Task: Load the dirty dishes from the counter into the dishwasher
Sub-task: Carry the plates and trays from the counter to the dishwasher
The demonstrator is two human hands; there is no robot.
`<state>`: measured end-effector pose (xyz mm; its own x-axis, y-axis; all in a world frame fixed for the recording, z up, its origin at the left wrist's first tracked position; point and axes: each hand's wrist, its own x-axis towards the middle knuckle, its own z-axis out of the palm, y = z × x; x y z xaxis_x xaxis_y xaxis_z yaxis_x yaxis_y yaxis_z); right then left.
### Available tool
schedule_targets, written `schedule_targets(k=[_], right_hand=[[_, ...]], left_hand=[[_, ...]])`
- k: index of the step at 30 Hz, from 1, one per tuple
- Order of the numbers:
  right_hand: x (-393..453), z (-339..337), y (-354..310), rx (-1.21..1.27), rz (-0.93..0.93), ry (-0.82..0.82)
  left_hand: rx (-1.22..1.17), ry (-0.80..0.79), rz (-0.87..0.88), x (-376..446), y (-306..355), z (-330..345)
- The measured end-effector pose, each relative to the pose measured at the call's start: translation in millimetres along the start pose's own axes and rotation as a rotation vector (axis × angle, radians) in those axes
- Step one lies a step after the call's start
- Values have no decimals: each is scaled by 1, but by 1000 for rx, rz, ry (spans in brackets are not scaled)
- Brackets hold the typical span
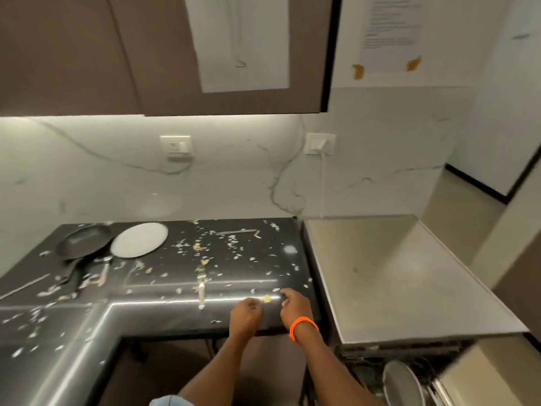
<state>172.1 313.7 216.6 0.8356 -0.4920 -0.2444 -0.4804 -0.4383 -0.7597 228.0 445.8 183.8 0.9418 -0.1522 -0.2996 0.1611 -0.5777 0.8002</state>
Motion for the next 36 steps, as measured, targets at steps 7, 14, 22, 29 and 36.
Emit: schedule_targets(k=[7,14,22,29,36], right_hand=[[15,99,-97,-63,-146,-130],[39,185,-172,-84,-204,-172],[67,278,-222,-259,-214,-423],[102,343,-218,-625,-218,-666],[161,378,-233,-658,-265,-719]], left_hand=[[-49,160,-136,46,-64,-124],[-78,220,-177,91,-100,-228],[-94,251,-316,127,-157,-299],[235,129,-504,173,-200,-314],[405,116,-539,234,-193,-323]])
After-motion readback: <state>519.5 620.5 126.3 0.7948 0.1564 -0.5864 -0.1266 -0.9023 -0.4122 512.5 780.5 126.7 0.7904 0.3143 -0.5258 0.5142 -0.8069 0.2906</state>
